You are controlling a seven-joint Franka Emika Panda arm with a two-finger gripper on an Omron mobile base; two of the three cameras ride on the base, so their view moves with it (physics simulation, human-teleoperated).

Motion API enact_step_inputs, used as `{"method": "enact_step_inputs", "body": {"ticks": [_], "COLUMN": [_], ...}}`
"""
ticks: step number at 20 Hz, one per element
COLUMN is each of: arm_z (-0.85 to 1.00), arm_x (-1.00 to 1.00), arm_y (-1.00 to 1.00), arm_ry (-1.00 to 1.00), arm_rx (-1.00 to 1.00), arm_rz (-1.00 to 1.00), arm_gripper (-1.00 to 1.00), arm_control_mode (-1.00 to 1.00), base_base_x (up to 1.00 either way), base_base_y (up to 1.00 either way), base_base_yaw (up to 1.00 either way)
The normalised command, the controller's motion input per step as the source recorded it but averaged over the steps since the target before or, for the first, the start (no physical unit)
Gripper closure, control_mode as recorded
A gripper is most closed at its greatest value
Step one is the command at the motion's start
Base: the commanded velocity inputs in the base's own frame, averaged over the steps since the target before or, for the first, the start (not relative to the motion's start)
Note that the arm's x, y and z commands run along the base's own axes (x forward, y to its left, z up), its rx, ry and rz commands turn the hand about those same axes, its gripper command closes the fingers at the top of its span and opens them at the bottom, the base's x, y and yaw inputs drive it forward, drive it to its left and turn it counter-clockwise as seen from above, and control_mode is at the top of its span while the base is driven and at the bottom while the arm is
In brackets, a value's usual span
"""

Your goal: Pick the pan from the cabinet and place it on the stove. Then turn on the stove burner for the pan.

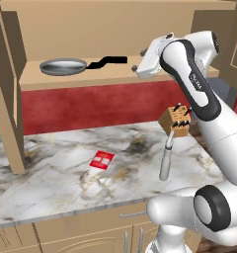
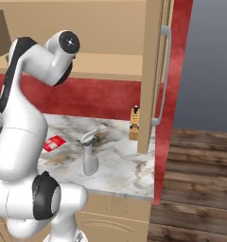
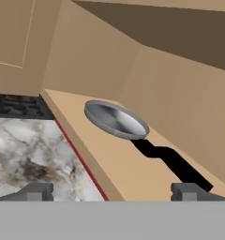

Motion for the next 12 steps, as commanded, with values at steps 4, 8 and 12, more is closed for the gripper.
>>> {"method": "enact_step_inputs", "body": {"ticks": [4,8,12], "arm_z": [0.00,-0.01,-0.07], "arm_x": [0.29,0.38,0.39], "arm_y": [0.00,0.00,0.04], "arm_ry": [0.00,0.00,0.00], "arm_rx": [0.00,0.00,0.00], "arm_rz": [0.00,0.02,0.07], "arm_gripper": [-1.00,-1.00,-1.00], "arm_control_mode": [-1.00,-1.00,-1.00], "base_base_x": [0.00,0.00,0.00], "base_base_y": [0.00,0.00,0.00], "base_base_yaw": [0.00,0.00,0.00]}}
